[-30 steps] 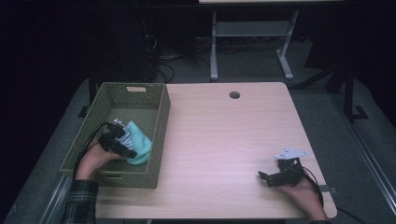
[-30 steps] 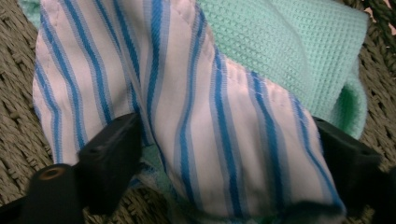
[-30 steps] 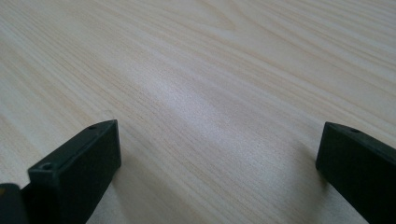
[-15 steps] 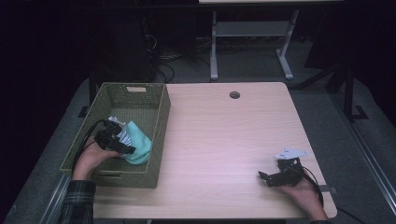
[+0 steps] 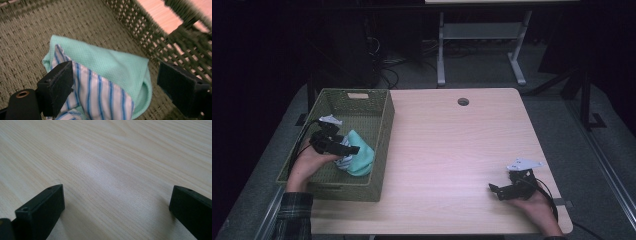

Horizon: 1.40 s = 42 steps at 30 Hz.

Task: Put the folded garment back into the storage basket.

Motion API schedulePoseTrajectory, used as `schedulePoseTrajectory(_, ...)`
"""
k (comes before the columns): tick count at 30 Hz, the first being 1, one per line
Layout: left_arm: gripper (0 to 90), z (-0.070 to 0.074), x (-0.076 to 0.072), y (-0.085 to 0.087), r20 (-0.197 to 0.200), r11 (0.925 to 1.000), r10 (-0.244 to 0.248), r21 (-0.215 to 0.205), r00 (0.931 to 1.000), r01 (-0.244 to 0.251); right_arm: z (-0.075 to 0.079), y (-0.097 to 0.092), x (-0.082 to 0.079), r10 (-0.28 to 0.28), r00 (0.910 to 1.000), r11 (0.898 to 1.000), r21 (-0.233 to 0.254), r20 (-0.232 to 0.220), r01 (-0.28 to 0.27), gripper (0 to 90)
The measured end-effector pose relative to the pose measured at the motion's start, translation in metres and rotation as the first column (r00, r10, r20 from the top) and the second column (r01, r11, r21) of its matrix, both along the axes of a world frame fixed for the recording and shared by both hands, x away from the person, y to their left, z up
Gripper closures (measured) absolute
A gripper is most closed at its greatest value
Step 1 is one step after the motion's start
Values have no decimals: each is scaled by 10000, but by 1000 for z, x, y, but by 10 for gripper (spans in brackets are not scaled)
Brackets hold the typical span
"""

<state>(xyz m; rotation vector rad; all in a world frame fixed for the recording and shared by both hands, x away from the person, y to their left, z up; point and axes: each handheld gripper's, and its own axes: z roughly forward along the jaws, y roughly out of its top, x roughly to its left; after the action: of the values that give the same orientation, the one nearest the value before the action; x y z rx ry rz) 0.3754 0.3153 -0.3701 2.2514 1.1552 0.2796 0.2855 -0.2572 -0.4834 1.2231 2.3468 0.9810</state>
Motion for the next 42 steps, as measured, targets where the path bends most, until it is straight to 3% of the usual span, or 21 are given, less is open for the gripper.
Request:
schedulePoseTrajectory(9,135,9,-4,-13,409,9985,-63,-549,9991,85,0,0,0,0,10000,10000,-8,2,0,0)
schedulePoseTrajectory(12,135,14,-6,-21,566,9955,-139,-926,9983,191,0,0,0,5,10000,10000,-10,9,-5,0)
schedulePoseTrajectory(29,138,28,-14,-61,1191,9916,-377,-1183,9922,518,0,0,0,4,10000,10000,-9,6,-4,0)
schedulePoseTrajectory(42,138,28,-21,-103,1281,9800,-1041,-1560,9863,1237,0,0,0,7,10000,10000,-13,3,-7,0)
